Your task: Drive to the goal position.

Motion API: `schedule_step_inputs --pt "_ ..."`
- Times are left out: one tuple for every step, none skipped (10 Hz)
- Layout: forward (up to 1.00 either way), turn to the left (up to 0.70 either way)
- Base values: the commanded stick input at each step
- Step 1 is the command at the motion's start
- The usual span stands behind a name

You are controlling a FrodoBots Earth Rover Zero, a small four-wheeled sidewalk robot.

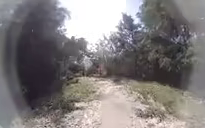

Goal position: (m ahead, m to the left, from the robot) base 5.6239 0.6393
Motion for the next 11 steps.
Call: schedule_step_inputs --pt "0.85 0.00" --pt "0.85 0.00" --pt "0.85 0.00" --pt "0.85 0.00" --pt "0.85 0.00" --pt "0.85 0.00" --pt "0.85 0.00" --pt "0.85 0.00" --pt "0.85 0.00" --pt "0.85 0.00" --pt "0.85 0.00"
